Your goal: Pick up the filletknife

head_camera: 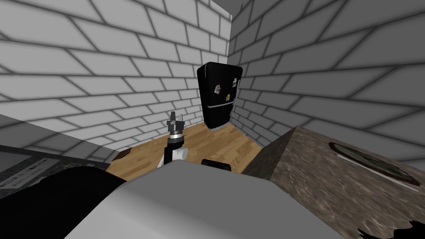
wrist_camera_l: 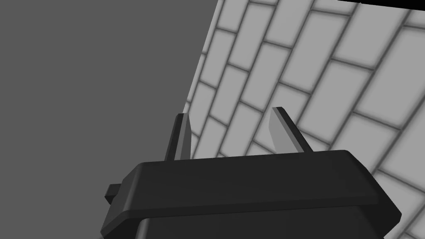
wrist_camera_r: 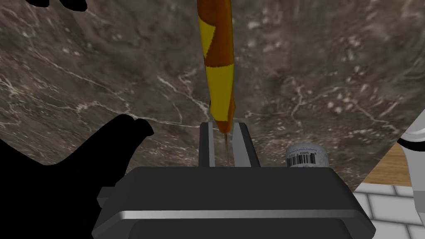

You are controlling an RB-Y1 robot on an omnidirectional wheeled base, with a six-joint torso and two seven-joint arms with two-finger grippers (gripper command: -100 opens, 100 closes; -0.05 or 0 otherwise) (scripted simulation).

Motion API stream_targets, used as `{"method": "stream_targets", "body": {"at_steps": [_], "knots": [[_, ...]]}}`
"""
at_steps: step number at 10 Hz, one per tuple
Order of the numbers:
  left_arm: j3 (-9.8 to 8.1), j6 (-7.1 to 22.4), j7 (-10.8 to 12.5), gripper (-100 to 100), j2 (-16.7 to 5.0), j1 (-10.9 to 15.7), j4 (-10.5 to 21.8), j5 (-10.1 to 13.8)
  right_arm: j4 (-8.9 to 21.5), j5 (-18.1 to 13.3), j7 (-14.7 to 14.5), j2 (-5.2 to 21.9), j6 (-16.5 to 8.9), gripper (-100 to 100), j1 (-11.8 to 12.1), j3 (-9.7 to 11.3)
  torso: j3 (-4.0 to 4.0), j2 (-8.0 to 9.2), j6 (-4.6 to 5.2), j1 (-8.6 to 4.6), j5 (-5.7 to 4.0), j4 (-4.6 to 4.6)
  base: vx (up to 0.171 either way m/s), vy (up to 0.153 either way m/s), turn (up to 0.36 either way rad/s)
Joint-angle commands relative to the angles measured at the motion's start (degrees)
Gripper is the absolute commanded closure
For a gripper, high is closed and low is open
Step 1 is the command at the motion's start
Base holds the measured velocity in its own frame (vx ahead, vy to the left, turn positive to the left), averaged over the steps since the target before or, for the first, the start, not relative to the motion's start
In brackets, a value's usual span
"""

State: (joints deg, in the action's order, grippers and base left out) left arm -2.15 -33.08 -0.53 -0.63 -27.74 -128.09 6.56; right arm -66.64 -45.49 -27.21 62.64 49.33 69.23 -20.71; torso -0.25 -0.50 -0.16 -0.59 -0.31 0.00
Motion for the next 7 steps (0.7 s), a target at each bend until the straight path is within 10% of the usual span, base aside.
{"method": "stream_targets", "body": {"at_steps": [1,6,7], "knots": [[0.00,0.0,0.0,0,0.0,0.0,0.0,0.0,-0.6,1.1,-1.8,-0.2,-0.2,100,1.2,0.0,0.00,0.00,0.00,0.00,0.00,0.00,0.079,-0.021,-0.070],[0.00,0.0,0.0,0,0.0,0.0,0.0,0.0,-2.3,5.0,-6.5,-0.5,-0.5,100,5.2,0.2,0.01,0.03,-0.09,0.04,0.01,0.01,0.088,-0.017,-0.068],[0.01,0.0,0.0,0,0.0,0.0,0.0,0.0,-2.3,5.1,-6.7,-0.5,-0.5,0,5.2,0.2,0.10,0.18,-0.12,0.04,0.00,0.05,0.006,-0.001,0.004]]}}
